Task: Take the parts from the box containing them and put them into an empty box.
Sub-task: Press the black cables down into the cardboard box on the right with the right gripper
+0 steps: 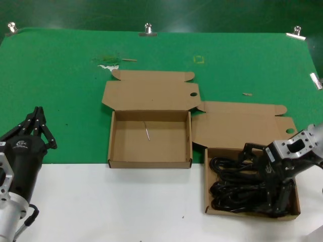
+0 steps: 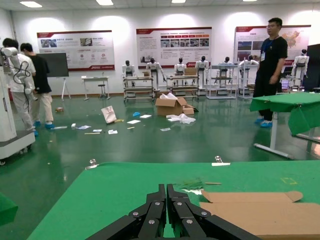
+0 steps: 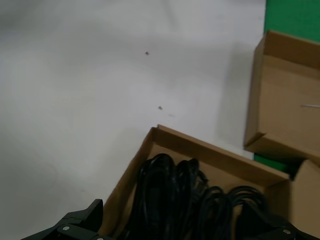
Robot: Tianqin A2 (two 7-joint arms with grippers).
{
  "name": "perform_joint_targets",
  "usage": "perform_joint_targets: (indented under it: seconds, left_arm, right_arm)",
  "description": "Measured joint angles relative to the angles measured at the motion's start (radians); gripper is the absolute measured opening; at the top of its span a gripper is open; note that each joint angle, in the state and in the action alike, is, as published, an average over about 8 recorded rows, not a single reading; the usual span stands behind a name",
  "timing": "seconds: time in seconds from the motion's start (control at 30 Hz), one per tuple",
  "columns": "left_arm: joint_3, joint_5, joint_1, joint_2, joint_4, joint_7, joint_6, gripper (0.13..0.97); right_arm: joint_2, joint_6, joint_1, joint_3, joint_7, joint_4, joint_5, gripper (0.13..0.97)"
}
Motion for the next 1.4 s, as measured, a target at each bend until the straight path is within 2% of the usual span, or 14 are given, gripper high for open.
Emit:
perform_joint_targets:
  seconds: [0.27, 0.9, 1.2, 1.4]
  left_arm:
    - [0.0, 0.0, 0.0, 0.0, 0.0, 0.0, 0.0, 0.151]
    - [0.0, 0.0, 0.0, 0.0, 0.0, 0.0, 0.0, 0.151]
    - [0.0, 0.0, 0.0, 0.0, 0.0, 0.0, 0.0, 0.151]
    - [0.0, 0.0, 0.0, 0.0, 0.0, 0.0, 0.0, 0.151]
  right_arm:
    - [-0.059, 0.02, 0.028, 0.011, -0.058, -0.133, -0.022, 0.966]
    - [-0.078, 0.049, 0.049, 0.047, -0.077, -0.203, -0.044, 0.924]
    - [-0.076, 0.056, 0.044, 0.059, -0.074, -0.204, -0.05, 0.817]
    - [-0.077, 0.059, 0.043, 0.067, -0.071, -0.203, -0.052, 0.686]
